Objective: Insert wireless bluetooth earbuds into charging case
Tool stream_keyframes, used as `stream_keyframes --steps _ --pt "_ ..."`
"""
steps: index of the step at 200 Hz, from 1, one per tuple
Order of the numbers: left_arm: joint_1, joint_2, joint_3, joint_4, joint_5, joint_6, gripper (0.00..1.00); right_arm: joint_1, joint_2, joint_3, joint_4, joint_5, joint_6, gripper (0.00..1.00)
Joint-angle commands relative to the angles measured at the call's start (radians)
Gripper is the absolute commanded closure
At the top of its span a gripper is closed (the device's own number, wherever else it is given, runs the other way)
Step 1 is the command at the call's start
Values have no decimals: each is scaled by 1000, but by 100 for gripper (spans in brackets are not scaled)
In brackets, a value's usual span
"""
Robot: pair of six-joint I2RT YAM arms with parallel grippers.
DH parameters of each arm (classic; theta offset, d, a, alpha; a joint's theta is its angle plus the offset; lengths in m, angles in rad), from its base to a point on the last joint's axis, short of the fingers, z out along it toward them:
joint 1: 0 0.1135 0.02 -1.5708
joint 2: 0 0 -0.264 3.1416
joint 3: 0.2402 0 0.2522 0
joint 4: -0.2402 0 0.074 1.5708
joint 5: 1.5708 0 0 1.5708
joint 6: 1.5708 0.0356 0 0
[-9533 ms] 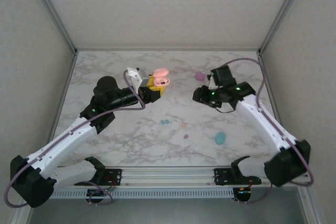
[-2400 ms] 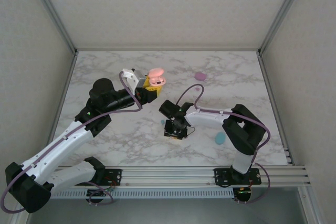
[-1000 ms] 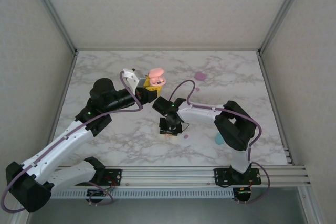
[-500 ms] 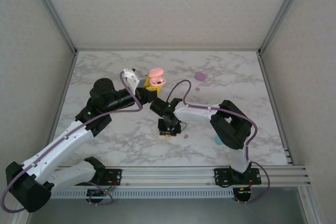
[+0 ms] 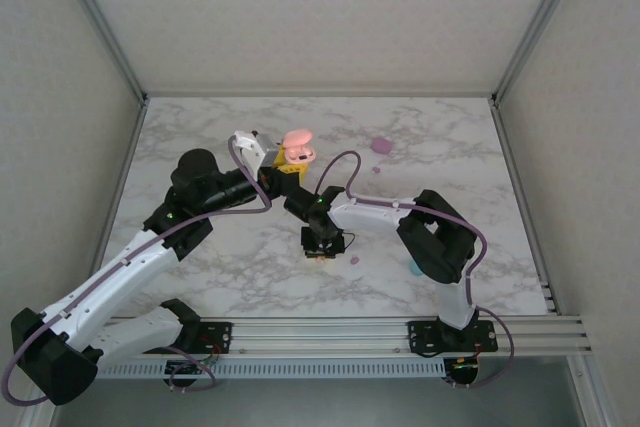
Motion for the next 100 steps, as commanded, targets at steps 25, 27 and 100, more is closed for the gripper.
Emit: stream_keyframes --steps 25,27,100 --pt "-9 -12 7 -6 -17 11 66 -4 -102 -24 -31 54 -28 82" --pt "-9 -12 7 -6 -18 11 66 -9 -112 -29 -27 53 -30 82" --pt "-9 19 9 4 -14 11 66 -286 -653 -193 66 -146 -73 82"
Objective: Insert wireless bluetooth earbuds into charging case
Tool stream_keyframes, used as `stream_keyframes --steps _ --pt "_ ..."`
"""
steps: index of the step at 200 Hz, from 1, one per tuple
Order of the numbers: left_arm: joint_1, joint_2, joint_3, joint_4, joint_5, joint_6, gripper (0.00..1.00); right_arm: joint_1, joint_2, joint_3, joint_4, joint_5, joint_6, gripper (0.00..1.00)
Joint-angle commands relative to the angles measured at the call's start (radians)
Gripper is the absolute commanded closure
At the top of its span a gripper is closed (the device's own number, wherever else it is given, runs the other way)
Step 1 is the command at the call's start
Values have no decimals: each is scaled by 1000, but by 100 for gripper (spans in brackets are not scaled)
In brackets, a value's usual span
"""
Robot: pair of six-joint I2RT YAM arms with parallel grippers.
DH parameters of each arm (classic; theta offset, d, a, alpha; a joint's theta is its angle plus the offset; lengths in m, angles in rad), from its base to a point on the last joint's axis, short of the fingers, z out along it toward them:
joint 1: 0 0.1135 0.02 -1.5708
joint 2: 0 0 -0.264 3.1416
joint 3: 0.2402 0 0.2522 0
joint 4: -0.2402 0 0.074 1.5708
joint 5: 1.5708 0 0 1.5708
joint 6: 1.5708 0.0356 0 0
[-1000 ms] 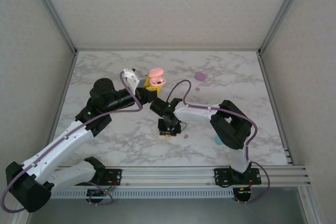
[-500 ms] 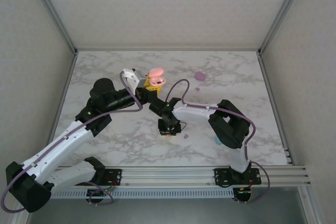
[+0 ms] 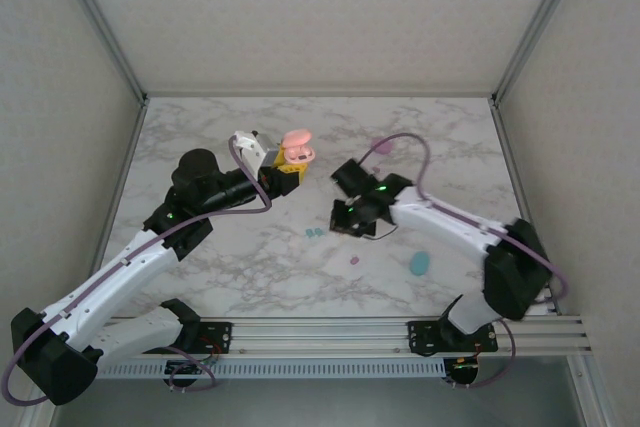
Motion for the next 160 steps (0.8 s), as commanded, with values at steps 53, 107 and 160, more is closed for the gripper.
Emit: stream_keyframes --steps 53,107,160 --pt "-10 71 -14 99 48 -19 66 -123 -358 206 44 -229 -83 81" --pt "-39 132 12 110 102 7 66 -118 -308 243 238 -412 -36 80" --pt "-70 163 40 92 107 36 66 -108 -242 266 293 -431 -28 80"
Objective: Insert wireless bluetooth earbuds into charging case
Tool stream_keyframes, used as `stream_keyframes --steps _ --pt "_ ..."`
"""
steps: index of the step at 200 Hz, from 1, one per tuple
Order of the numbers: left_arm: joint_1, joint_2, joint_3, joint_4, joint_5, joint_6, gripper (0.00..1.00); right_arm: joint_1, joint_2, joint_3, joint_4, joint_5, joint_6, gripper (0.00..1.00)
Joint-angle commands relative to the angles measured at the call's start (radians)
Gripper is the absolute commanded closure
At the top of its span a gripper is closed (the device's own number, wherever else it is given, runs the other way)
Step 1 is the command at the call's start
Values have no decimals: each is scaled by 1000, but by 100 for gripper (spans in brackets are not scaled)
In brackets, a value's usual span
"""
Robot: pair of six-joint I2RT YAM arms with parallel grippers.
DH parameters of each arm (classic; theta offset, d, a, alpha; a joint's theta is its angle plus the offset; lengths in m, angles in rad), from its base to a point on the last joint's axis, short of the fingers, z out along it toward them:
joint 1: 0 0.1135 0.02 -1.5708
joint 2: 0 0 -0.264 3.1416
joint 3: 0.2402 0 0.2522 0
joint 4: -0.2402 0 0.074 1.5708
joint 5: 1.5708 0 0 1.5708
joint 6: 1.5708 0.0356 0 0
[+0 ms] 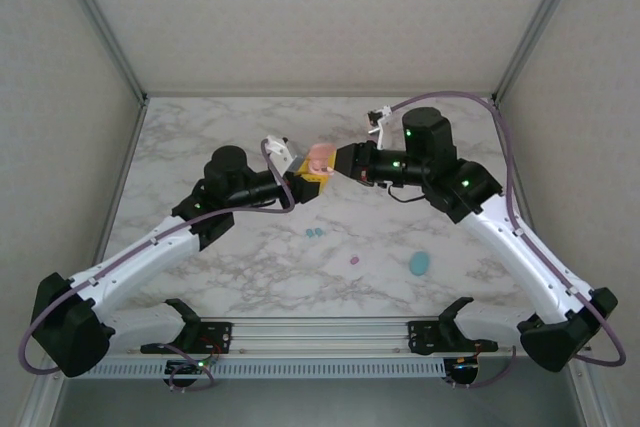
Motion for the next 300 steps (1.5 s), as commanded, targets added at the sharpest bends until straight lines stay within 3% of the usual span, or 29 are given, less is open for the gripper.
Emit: stream_keyframes --steps 1,175,216,300 --pt "-13 1 43 25 26 24 66 13 14 42 62 -36 5 80" --pt "-24 11 62 1 22 44 66 33 81 60 73 26 18 80" --pt "-24 13 65 3 24 41 66 33 87 79 25 88 -11 80" --pt "-24 15 51 65 2 1 66 49 109 92 -20 81 -22 78"
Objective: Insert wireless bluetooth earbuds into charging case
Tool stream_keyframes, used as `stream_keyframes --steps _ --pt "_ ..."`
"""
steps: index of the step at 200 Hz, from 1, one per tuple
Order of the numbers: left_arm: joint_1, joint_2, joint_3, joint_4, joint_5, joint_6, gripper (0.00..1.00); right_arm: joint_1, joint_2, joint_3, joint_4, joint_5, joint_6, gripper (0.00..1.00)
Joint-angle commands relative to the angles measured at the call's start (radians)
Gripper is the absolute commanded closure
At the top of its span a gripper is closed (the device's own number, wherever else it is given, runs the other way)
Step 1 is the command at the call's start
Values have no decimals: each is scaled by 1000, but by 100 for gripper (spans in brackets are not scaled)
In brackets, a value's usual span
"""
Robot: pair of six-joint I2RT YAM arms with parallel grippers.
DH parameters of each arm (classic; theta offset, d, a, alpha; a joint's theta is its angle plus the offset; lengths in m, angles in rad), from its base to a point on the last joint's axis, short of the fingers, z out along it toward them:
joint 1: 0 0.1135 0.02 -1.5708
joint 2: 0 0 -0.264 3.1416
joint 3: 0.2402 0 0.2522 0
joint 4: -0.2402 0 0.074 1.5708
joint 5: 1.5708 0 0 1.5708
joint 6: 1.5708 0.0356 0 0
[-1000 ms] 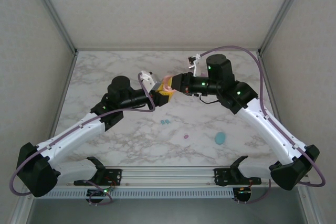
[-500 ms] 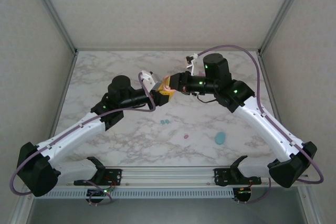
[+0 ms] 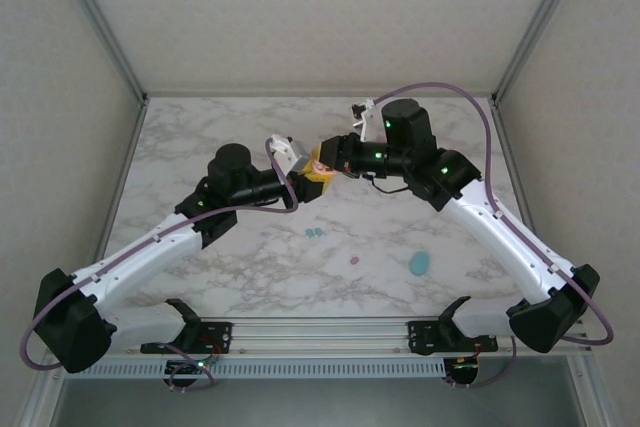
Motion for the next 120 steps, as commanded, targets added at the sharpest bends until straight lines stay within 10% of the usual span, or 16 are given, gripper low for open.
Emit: stream_keyframes --steps 1,120 --pt "-11 -5 26 71 4 -20 67 13 5 30 -42 25 -23 78" --pt "-11 -19 21 95 -18 -40 66 22 -4 49 -143 86 -64 76"
